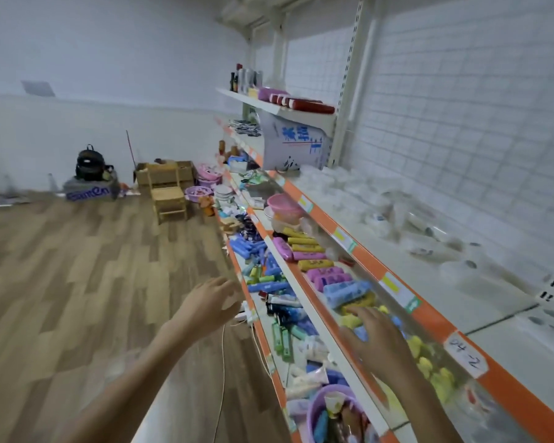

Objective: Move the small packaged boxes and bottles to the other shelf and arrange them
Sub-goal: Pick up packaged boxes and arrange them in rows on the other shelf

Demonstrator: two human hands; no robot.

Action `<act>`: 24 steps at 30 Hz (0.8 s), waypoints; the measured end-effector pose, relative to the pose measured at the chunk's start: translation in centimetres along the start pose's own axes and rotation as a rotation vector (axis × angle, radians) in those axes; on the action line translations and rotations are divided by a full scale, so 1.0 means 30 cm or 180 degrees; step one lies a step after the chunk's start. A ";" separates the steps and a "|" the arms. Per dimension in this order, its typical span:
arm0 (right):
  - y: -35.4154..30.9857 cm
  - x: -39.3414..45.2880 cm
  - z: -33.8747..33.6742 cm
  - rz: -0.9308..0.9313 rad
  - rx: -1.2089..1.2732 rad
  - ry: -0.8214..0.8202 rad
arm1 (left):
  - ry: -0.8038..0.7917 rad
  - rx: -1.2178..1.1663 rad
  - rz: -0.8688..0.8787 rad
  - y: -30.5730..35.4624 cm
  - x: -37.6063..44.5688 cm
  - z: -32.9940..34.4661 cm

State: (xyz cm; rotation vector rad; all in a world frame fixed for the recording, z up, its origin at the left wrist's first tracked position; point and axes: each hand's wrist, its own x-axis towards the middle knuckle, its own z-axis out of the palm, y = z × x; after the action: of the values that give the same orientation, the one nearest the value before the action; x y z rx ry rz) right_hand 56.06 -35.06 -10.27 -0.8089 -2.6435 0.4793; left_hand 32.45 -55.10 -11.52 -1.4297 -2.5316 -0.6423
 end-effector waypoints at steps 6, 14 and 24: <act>-0.050 0.353 0.061 0.0086 -0.0023 0.0149 | 0.0037 -0.0033 0.0181 -0.180 0.349 0.025; -0.065 0.728 0.050 0.0105 -0.0174 0.0260 | -0.0088 -0.0141 0.0489 -0.313 0.764 0.046; 0.092 1.277 -0.045 0.0021 -0.0403 0.0573 | -0.0108 -0.0291 0.0970 -0.329 1.355 0.137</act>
State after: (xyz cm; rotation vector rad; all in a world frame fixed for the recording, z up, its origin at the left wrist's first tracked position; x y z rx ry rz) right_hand 27.93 -10.22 -1.95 -0.8558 -2.5241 0.2304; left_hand 2.88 -26.18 -4.02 -1.8223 -2.2632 -0.6899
